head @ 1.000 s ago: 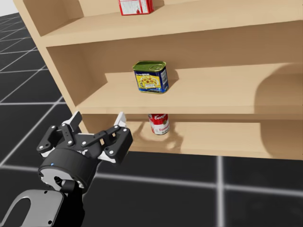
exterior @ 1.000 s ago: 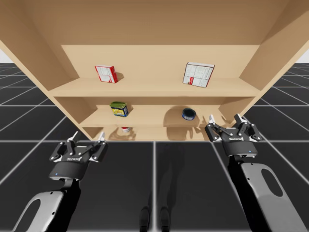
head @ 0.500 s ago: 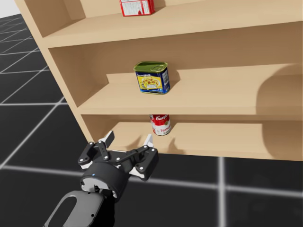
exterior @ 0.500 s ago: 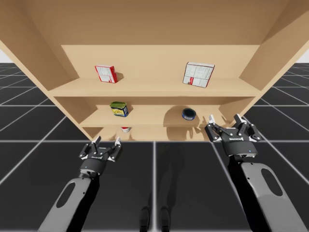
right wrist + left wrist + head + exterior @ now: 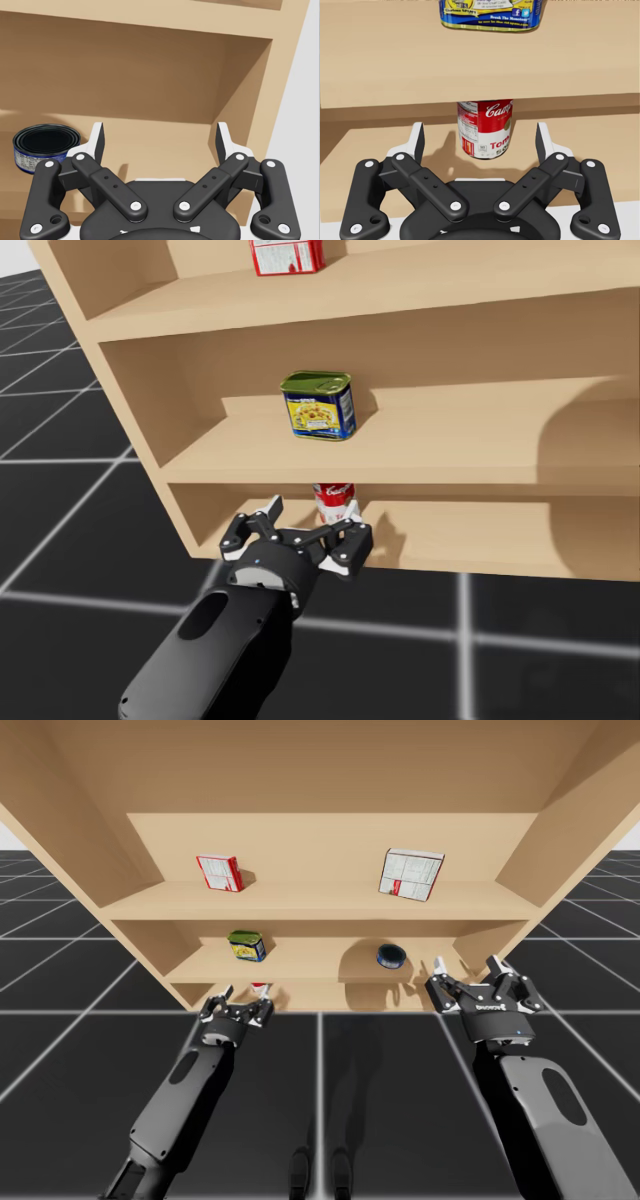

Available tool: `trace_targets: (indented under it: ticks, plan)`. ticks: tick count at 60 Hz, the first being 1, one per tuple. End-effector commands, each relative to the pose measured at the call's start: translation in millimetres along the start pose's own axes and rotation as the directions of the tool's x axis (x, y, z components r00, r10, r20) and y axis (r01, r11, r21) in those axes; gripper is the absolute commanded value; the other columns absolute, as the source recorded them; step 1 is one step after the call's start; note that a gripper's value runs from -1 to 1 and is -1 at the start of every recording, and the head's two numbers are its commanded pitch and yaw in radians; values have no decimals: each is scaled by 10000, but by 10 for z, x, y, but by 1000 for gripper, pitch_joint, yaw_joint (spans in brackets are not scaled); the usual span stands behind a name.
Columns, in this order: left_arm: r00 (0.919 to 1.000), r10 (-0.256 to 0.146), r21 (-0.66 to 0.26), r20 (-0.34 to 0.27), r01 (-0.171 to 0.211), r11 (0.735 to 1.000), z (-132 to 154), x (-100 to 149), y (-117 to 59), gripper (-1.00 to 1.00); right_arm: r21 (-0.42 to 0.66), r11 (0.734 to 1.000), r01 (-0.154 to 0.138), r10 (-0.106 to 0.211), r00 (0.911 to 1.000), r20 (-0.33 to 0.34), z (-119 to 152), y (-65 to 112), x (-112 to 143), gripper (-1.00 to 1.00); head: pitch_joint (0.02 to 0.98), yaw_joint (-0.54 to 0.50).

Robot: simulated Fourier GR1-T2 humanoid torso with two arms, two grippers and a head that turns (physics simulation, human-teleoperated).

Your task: Look through the shelves, find the red soup can, and take it.

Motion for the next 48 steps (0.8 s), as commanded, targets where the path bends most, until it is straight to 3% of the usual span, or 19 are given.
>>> trace_targets:
  ticks: [1,11,28,40,42,43,45,48]
  plan:
    - [9999,-69,34,-98,69,10000,-209,-21,-64,-1000,-14,10000,2,-2,10000,14,-1,-10,5,-1000,684,285]
    - [9997,-208,191,-146,211,9996,-428,-65,-79,-1000,-38,10000,22,-21,10000,27,-2,-22,10,-1000,686,280]
    - [9983,217,404,-545,-195,9990,-672,-121,-53,-1000,-87,10000,35,-34,10000,23,-5,-40,14,-1000,690,272]
    - [9973,259,343,-689,-236,9991,-750,-166,-67,-1000,-111,9999,39,-39,10000,26,-5,-53,14,-1000,689,266]
    - [9974,297,338,-651,-276,9990,-741,-169,-69,-373,-115,9999,42,-42,10000,21,-5,-56,14,-1000,689,265]
    - [9975,294,334,-648,-273,9991,-737,-168,-68,768,-117,9999,43,-42,10000,22,-5,-57,14,-1000,689,265]
    - [9976,285,342,-629,-263,9991,-725,-165,-68,905,-116,9999,43,-43,10000,24,-4,-58,15,-1000,690,264]
    - [9975,321,339,-636,-300,9990,-700,-158,-67,896,-120,9999,44,-43,10000,29,-4,-60,16,-1000,690,264]
